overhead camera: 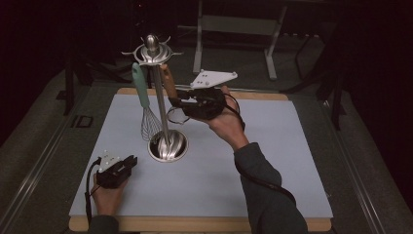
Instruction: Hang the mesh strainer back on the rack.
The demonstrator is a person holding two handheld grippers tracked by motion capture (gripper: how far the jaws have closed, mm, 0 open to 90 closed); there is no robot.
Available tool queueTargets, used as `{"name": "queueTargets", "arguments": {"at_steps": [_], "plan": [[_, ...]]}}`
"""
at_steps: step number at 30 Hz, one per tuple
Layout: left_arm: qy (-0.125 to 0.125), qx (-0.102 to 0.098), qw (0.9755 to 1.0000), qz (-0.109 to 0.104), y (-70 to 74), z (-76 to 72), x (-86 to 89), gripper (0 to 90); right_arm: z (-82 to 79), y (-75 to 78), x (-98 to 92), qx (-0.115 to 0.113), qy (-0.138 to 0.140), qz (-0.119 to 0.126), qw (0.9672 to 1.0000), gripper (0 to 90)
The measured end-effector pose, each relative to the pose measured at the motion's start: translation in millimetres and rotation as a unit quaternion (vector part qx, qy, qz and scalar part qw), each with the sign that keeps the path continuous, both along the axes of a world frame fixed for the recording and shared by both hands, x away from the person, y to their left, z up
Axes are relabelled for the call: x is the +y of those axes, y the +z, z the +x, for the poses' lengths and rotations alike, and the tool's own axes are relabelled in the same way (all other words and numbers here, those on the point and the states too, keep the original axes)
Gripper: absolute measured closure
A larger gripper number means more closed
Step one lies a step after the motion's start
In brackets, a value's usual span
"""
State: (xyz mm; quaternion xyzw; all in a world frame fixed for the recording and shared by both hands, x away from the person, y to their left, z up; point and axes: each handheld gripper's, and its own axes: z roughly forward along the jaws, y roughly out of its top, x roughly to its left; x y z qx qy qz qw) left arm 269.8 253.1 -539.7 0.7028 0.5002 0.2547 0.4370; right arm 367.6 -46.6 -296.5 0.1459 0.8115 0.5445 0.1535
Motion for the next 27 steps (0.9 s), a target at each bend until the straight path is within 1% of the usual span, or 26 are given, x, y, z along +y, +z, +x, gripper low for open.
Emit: {"name": "queueTargets", "arguments": {"at_steps": [1, 6, 10, 12, 18, 24, 27], "plan": [[0.000, 0.000, 1.0000, 0.000, 0.0, 0.0, 0.1, 78.2, 0.0, -0.5, 1.1, 0.002, 0.000, -0.001, 1.0000, 68.7], [0.000, 0.000, 1.0000, 0.000, 0.0, 0.0, 0.1, 78.1, 0.0, 1.1, 1.9, 0.008, 0.003, 0.006, 0.9999, 67.7], [0.000, 0.000, 1.0000, 0.000, 0.0, 0.0, 0.0, 78.0, 0.0, 2.7, 0.7, 0.012, 0.006, 0.010, 0.9999, 64.3], [0.000, 0.000, 1.0000, 0.000, 0.0, 0.0, 0.0, 78.0, 0.2, 2.5, 0.0, 0.011, 0.008, 0.008, 0.9999, 63.8], [0.000, 0.000, 1.0000, 0.000, 0.0, 0.0, 0.0, 77.9, 0.0, 1.1, -2.1, 0.018, 0.011, 0.007, 0.9998, 63.0], [0.002, -0.001, 1.0000, -0.002, -0.1, 0.0, -0.2, 77.7, -2.0, 1.4, -5.7, 0.017, 0.023, 0.003, 0.9996, 62.7], [0.002, -0.001, 1.0000, -0.003, -0.1, 0.0, -0.2, 77.6, -2.8, 1.0, -7.7, 0.015, 0.028, -0.004, 0.9995, 62.1]]}}
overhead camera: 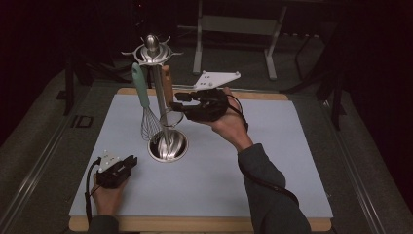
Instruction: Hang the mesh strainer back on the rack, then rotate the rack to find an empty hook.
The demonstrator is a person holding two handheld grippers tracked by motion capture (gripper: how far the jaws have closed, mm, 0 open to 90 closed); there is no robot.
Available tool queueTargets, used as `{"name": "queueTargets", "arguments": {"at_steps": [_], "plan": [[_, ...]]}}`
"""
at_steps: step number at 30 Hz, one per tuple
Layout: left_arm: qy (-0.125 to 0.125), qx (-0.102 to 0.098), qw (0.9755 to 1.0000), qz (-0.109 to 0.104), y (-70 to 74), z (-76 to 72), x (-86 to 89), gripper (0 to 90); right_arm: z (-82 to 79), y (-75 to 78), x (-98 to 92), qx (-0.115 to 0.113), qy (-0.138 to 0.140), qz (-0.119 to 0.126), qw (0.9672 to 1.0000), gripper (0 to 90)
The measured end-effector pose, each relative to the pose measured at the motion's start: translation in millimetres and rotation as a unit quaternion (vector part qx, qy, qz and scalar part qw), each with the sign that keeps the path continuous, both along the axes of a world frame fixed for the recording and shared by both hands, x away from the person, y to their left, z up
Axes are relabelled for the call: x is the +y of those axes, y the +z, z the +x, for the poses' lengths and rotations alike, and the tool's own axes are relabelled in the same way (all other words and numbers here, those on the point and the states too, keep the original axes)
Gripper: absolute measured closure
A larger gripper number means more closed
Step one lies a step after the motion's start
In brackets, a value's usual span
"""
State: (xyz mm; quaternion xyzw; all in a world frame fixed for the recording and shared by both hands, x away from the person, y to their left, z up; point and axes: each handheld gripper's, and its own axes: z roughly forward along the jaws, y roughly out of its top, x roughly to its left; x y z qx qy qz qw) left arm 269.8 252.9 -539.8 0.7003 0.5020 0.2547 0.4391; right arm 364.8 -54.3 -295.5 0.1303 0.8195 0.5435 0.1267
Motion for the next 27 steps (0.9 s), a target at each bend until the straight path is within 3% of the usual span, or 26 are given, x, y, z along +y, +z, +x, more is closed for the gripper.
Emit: {"name": "queueTargets", "arguments": {"at_steps": [17, 27], "plan": [[0.000, 0.002, 1.0000, 0.000, 0.1, 0.2, 0.5, 77.6, 3.6, -15.0, -20.8, 0.017, -0.009, -0.047, 0.9987, 59.2], [0.004, -0.006, 1.0000, -0.002, 0.7, -1.4, 0.8, 78.3, 6.8, -33.1, -37.6, 0.035, -0.023, -0.070, 0.9967, 58.1]]}}
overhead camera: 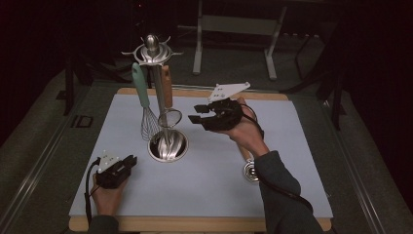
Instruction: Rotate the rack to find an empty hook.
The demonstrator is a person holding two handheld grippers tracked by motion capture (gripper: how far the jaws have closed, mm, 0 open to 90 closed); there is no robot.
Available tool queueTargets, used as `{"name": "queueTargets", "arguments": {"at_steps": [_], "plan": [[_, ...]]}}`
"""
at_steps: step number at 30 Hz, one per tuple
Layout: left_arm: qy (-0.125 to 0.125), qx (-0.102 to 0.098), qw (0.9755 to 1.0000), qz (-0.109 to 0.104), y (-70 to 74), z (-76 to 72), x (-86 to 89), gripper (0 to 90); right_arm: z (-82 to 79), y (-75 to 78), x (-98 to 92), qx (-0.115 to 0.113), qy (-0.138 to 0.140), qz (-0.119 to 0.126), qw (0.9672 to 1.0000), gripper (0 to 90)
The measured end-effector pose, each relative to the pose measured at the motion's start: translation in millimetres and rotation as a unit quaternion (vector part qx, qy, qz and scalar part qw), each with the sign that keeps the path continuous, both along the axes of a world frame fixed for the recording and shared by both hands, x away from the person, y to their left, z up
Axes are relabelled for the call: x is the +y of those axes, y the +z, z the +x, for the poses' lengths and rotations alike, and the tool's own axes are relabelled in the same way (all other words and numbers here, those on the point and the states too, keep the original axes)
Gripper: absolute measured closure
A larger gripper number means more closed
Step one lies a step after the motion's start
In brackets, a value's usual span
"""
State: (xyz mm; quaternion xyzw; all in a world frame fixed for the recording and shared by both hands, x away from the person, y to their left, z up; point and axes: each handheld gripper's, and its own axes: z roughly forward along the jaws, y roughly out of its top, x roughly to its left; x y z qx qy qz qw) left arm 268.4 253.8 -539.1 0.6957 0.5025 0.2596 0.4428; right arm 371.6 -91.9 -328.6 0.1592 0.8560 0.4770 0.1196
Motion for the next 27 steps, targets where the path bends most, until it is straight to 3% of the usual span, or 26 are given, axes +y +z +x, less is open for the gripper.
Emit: {"name": "queueTargets", "arguments": {"at_steps": [3, 7, 12, 15, 17, 24, 27], "plan": [[0.014, -0.017, 0.9997, 0.008, 2.5, -3.4, -1.0, 82.9, 1.0, -8.4, -4.6, 0.006, -0.005, -0.003, 1.0000, 57.9], [0.023, -0.036, 0.9988, -0.022, 10.3, -6.8, -1.3, 89.7, -1.9, -24.3, -9.8, 0.012, -0.014, -0.023, 0.9996, 56.7], [0.003, -0.070, 0.9966, -0.044, 34.5, -10.2, -5.3, 89.9, -3.5, -42.6, -22.5, 0.030, -0.026, -0.029, 0.9988, 55.5], [-0.003, -0.080, 0.9955, -0.050, 45.0, -10.9, -6.1, 89.8, -3.4, -50.2, -28.0, 0.035, -0.033, -0.035, 0.9982, 54.1], [-0.012, -0.094, 0.9932, -0.066, 61.5, -9.9, -9.1, 89.8, -3.0, -63.4, -35.8, 0.043, -0.043, -0.051, 0.9968, 53.3], [-0.035, -0.143, 0.9849, -0.091, 99.3, -8.7, -22.4, 89.7, -5.6, -88.9, -52.4, 0.066, -0.060, -0.057, 0.9944, 52.0], [-0.051, -0.172, 0.9785, -0.101, 115.4, -8.9, -26.7, 89.7, -8.6, -100.8, -56.3, 0.076, -0.065, -0.063, 0.9930, 51.7]]}}
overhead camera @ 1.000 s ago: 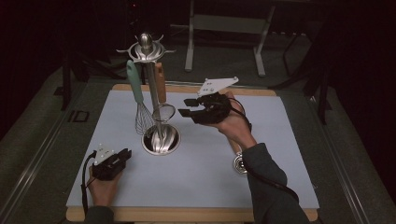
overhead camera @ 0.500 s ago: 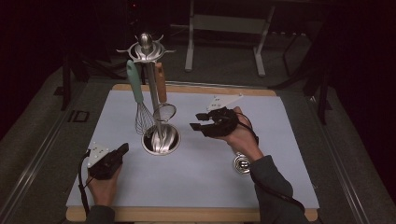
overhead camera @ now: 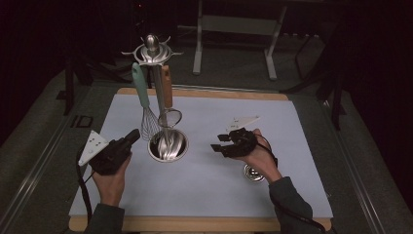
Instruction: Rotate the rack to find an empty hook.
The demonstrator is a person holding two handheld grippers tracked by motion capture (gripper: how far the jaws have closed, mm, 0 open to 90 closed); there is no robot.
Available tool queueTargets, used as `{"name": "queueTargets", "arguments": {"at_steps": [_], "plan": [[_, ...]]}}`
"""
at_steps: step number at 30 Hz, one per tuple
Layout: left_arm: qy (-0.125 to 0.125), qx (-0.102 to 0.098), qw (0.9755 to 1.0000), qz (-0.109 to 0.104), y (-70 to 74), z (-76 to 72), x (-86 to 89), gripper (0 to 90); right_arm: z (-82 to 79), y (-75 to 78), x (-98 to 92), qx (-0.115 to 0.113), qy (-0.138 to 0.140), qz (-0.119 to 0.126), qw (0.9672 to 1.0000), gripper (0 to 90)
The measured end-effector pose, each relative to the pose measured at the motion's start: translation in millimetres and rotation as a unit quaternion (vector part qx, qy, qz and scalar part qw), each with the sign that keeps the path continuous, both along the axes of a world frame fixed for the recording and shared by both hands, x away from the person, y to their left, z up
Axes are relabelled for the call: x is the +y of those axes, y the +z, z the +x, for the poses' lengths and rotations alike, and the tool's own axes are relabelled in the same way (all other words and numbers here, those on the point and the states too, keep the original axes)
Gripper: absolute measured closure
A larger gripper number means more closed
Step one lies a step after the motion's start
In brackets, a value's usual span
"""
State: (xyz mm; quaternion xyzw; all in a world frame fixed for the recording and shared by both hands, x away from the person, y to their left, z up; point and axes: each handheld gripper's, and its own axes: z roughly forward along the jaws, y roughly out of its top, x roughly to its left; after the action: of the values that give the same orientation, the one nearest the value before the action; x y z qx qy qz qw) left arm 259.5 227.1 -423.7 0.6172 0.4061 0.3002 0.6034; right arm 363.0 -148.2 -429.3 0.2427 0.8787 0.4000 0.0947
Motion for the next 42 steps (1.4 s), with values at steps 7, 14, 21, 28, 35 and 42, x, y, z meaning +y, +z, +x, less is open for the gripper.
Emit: {"name": "queueTargets", "arguments": {"at_steps": [7, 14, 21, 28, 35, 42], "plan": [[-0.005, -0.036, 0.9989, -0.028, 28.9, 2.5, -0.8, 89.8, -7.5, -22.7, -9.4, 0.017, -0.009, -0.010, 0.9998, 50.8], [-0.017, -0.076, 0.9961, -0.043, 50.4, 4.4, -3.9, 89.9, -17.3, -36.7, -24.1, 0.032, -0.030, 0.020, 0.9988, 50.7], [-0.022, -0.102, 0.9936, -0.044, 68.1, 6.3, -8.5, 89.8, -27.2, -57.0, -42.7, 0.050, -0.062, 0.039, 0.9960, 50.6], [-0.018, -0.124, 0.9904, -0.058, 84.9, 10.0, -10.3, 89.8, -27.3, -72.6, -54.6, 0.078, -0.080, 0.050, 0.9925, 50.5], [-0.020, -0.145, 0.9874, -0.060, 109.0, 13.8, -15.7, 89.8, -27.8, -72.9, -56.8, 0.079, -0.082, 0.057, 0.9919, 50.4], [-0.020, -0.157, 0.9859, -0.054, 125.9, 16.0, -20.1, 89.8, -27.0, -76.8, -58.2, 0.082, -0.087, 0.055, 0.9913, 50.4]]}}
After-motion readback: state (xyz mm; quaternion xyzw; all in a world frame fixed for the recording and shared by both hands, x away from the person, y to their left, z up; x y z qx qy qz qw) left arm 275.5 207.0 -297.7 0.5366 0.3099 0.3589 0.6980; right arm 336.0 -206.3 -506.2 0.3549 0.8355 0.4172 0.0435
